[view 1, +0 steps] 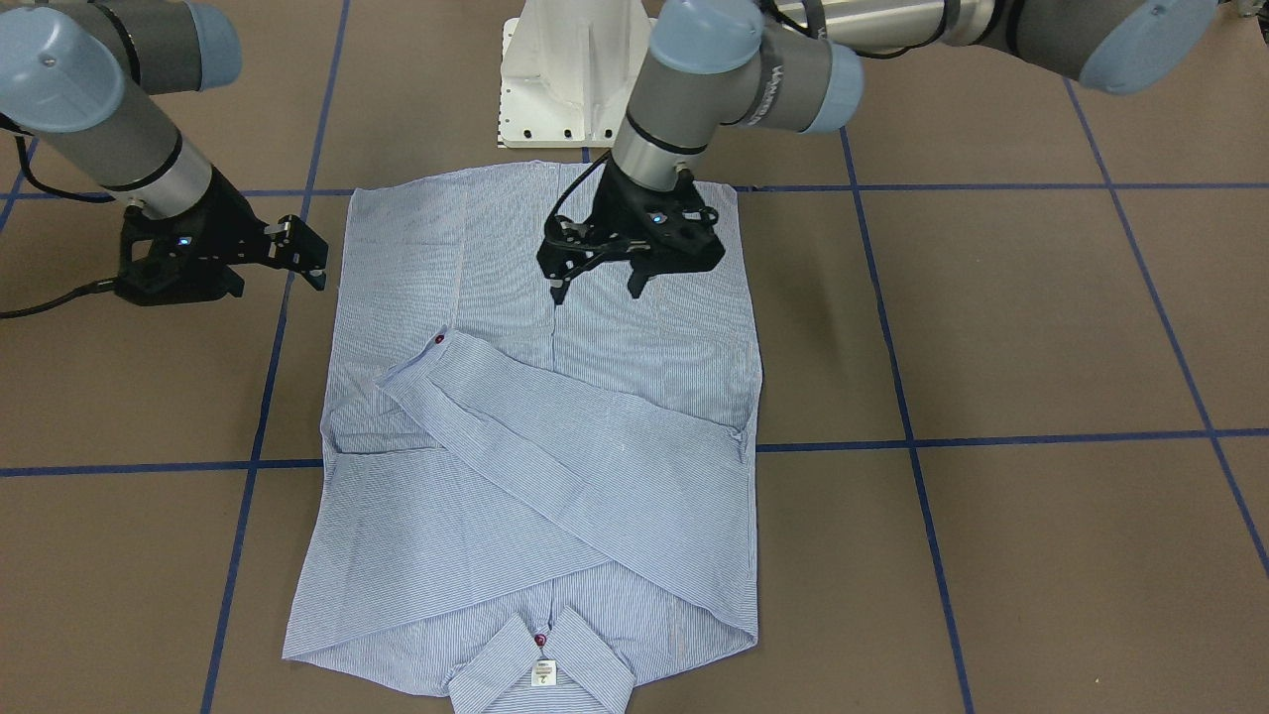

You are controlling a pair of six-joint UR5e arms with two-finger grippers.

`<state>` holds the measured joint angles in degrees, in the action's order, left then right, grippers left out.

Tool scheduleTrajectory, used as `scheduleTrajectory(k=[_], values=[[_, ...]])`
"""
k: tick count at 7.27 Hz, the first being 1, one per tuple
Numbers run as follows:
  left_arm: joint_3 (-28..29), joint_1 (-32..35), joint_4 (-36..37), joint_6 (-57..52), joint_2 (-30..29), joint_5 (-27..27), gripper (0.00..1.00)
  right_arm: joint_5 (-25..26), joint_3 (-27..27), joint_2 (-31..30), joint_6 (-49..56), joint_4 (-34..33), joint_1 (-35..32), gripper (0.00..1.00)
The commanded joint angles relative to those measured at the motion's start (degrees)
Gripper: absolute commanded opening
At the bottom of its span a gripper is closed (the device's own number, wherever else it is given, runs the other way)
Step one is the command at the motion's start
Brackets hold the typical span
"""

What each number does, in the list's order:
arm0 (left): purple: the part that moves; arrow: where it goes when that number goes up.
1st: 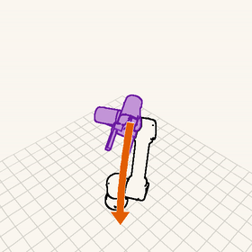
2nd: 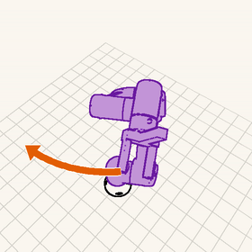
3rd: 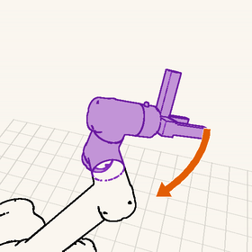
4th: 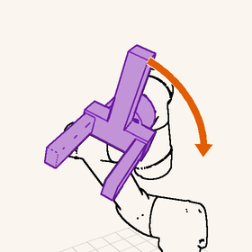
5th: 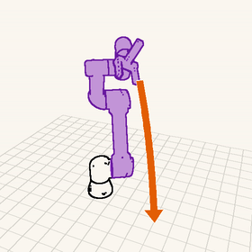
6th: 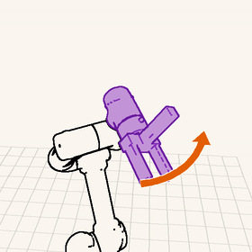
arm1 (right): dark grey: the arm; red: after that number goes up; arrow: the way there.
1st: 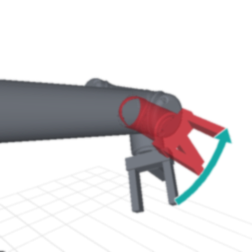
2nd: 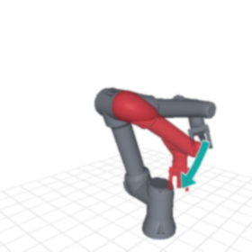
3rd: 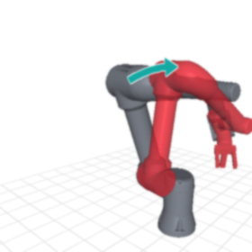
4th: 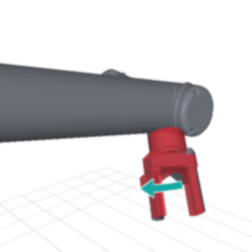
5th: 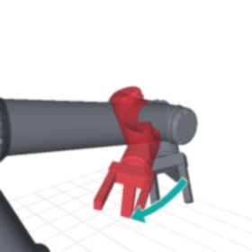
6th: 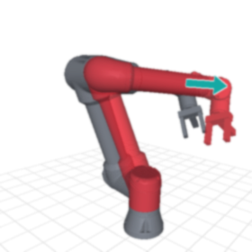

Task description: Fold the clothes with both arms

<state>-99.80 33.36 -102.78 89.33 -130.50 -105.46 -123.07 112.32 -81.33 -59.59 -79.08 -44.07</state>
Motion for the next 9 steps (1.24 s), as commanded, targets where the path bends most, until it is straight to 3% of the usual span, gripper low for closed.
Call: scheduleTrajectory(k=[1,3,5,9], values=[[-7.58,1.96,5.55,-5.99,5.34,-0.27,0.98,3.97,0.44,-8.29,-6.23,10.59,7.66,1.00],[-8.83,2.32,5.57,-6.89,6.49,-0.18,0.98,4.59,2.46,-9.63,-12.19,10.70,12.84,1.00],[-8.75,2.23,5.57,-6.89,6.40,-0.18,0.98,11.59,2.73,-9.46,-20.01,10.70,20.84,1.00],[-8.40,2.23,5.49,-6.89,6.66,-0.01,0.98,11.09,3.26,-9.99,-21.70,10.70,24.02,0.95]])
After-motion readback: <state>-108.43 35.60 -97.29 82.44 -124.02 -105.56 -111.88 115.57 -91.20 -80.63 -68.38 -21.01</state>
